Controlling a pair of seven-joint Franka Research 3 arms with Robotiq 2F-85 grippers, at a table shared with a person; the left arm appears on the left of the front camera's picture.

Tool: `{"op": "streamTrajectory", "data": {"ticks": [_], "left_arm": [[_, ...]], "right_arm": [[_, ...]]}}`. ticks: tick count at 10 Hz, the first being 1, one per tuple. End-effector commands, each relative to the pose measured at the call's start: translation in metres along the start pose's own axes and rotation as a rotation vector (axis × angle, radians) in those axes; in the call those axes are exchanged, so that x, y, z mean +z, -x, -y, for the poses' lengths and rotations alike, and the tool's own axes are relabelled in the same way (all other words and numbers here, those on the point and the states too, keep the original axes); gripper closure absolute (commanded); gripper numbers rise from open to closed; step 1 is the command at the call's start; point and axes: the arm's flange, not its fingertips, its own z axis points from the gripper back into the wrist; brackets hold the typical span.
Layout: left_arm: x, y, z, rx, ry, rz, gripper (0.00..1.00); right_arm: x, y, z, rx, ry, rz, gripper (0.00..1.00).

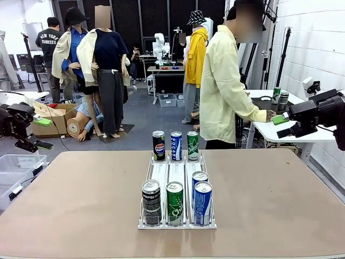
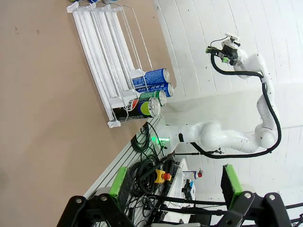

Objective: Retrieve and hand over the desired beverage to the person.
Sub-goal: Place the picked can on the Handle tray extended by the person.

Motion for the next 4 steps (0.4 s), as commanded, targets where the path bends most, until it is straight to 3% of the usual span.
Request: {"op": "streamTrajectory", "data": {"ticks": [1,4], "left_arm": [[0.0016,-0.0002,0.0032,-0.004,-0.001,0.0,0.0],[0.0016,-0.0002,0.0032,-0.004,-0.001,0.0,0.0]], "right_arm": [[-0.0002,0.0005,0.0003,0.0,-0.002,0.002,0.0],[-0.0002,0.0005,0.0003,0.0,-0.002,0.002,0.0]]}}
